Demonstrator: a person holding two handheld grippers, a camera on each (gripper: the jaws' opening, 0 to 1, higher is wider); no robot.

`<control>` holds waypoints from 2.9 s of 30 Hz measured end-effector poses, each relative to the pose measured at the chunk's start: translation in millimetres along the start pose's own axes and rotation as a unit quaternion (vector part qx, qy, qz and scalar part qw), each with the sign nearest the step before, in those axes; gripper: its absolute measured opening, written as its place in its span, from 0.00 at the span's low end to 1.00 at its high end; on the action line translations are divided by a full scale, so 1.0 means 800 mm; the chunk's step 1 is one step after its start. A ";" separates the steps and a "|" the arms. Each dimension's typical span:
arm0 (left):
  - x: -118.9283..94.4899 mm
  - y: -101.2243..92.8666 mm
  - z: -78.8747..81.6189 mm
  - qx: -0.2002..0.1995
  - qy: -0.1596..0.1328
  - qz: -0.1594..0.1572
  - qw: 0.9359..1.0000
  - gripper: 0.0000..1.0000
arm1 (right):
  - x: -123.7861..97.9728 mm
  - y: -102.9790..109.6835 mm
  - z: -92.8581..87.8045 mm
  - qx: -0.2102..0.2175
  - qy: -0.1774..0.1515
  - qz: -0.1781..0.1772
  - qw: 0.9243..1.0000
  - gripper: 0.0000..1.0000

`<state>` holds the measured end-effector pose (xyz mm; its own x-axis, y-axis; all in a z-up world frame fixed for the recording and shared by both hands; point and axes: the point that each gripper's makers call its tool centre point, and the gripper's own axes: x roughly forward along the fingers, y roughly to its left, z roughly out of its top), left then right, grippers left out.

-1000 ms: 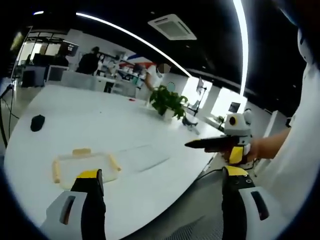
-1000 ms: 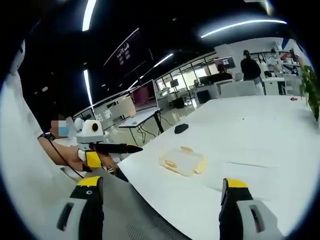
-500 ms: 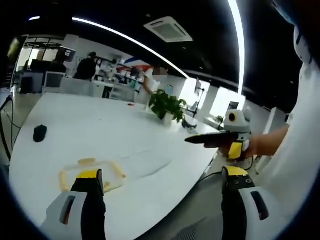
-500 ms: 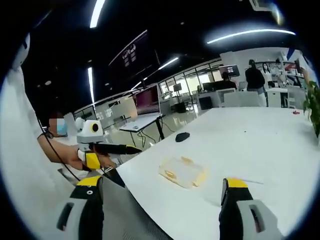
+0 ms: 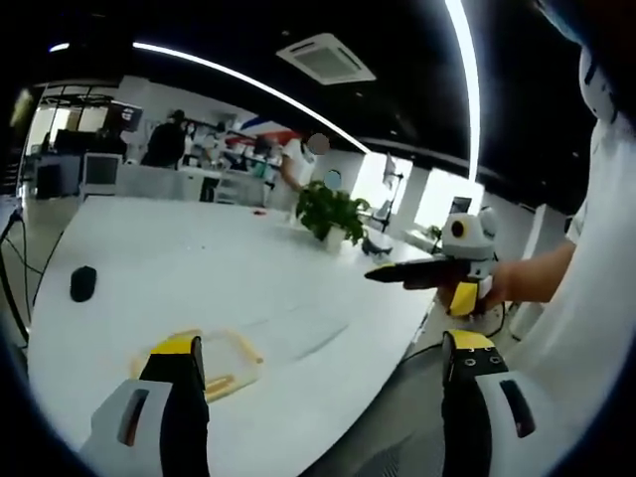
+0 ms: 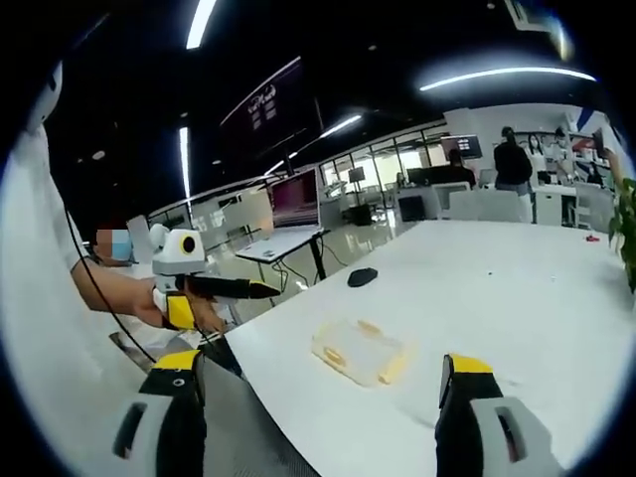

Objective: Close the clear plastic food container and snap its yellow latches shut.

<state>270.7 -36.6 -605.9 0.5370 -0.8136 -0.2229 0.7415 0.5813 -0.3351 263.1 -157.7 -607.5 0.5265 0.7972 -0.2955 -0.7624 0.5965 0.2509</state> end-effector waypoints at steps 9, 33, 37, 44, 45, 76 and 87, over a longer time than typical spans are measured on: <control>-0.005 0.012 -0.002 0.008 0.011 0.003 1.000 0.98 | 0.015 -0.001 0.006 -0.013 0.005 0.008 1.000 0.99; -0.015 0.073 0.010 0.056 0.042 0.009 0.998 0.94 | 0.059 -0.015 0.026 -0.069 0.023 0.021 0.997 0.97; -0.015 0.085 0.012 0.070 0.051 0.012 0.996 0.94 | 0.066 -0.020 0.027 -0.075 0.028 0.022 0.996 0.96; -0.011 0.101 0.007 0.088 0.074 0.007 0.993 0.96 | 0.076 -0.032 0.029 -0.079 0.034 0.022 0.996 0.96; -0.011 0.104 0.007 0.091 0.076 0.006 0.993 0.96 | 0.078 -0.034 0.029 -0.080 0.035 0.022 0.996 0.96; -0.002 0.171 -0.019 0.145 0.176 -0.028 0.973 0.99 | 0.129 -0.060 0.005 -0.138 0.122 0.057 0.981 0.99; 0.007 0.184 -0.032 0.173 0.219 -0.052 0.959 0.96 | 0.143 -0.065 -0.020 -0.166 0.169 0.075 0.969 0.95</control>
<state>372.3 44.0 -679.7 0.2886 -0.7513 -0.5935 0.9116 0.4052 -0.0696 357.3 -98.8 -668.9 0.2899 0.7632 -0.5775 -0.9292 0.3689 0.0210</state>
